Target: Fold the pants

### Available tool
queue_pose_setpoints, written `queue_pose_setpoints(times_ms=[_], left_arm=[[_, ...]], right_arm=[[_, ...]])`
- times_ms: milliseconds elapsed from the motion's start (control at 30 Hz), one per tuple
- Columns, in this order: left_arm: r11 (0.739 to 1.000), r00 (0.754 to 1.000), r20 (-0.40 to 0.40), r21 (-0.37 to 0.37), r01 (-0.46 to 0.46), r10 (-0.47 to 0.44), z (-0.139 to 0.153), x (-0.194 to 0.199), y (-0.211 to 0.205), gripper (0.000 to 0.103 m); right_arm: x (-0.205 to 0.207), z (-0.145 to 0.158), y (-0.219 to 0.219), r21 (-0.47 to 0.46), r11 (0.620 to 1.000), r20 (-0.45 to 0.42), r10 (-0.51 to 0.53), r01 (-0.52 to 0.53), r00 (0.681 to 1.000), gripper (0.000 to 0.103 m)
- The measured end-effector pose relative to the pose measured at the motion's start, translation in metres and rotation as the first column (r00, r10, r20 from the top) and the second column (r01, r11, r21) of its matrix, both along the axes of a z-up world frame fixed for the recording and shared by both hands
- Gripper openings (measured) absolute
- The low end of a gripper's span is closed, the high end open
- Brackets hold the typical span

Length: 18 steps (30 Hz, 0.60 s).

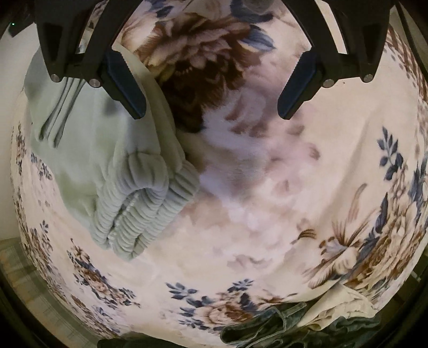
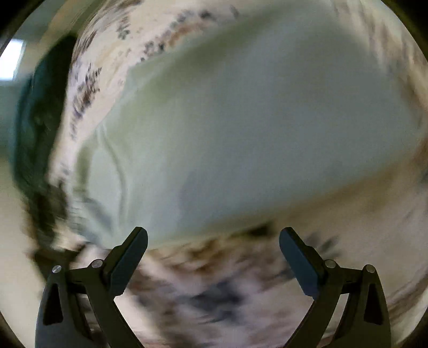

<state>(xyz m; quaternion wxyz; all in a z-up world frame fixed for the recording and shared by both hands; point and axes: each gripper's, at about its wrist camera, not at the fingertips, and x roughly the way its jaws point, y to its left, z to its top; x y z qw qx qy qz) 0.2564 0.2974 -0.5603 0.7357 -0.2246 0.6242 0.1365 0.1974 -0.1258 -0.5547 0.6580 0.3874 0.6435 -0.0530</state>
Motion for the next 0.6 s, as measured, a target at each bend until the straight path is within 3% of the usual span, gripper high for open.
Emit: queue_pose_setpoints(times_ms=[67, 167, 233, 333, 400, 467, 600], left_arm=[[1.0, 1.0, -0.003, -0.011, 0.002, -0.002, -0.003, 0.0, 0.003, 0.1], [0.999, 1.0, -0.015, -0.032, 0.006, -0.007, -0.009, 0.0, 0.006, 0.101], [0.999, 1.0, -0.018, -0.035, 0.016, -0.016, -0.011, 0.001, 0.006, 0.101], [0.999, 0.999, -0.018, -0.044, 0.028, -0.029, -0.013, 0.005, 0.007, 0.1], [0.998, 0.999, -0.012, -0.046, 0.041, -0.041, -0.013, 0.006, 0.007, 0.101], [0.997, 0.998, -0.006, -0.048, 0.059, -0.059, -0.012, 0.008, 0.006, 0.101], [0.996, 0.997, -0.004, -0.055, 0.074, -0.074, -0.014, 0.012, 0.006, 0.101]], right_arm=[[-0.007, -0.014, 0.003, 0.123, 0.989, 0.024, -0.09, 0.086, 0.996, 0.1], [-0.008, -0.035, 0.008, 0.236, 0.951, 0.073, -0.222, 0.199, 0.972, 0.1], [-0.004, -0.056, 0.01, 0.324, 0.904, 0.054, -0.314, 0.281, 0.948, 0.098], [-0.003, -0.073, 0.009, 0.376, 0.847, 0.05, -0.423, 0.375, 0.905, 0.092], [-0.004, -0.069, 0.007, 0.336, 0.85, 0.055, -0.447, 0.405, 0.893, 0.057], [-0.006, -0.048, 0.006, 0.306, 0.871, 0.12, -0.436, 0.385, 0.892, 0.038], [-0.013, -0.016, 0.009, 0.301, 0.882, 0.207, -0.433, 0.364, 0.877, 0.032]])
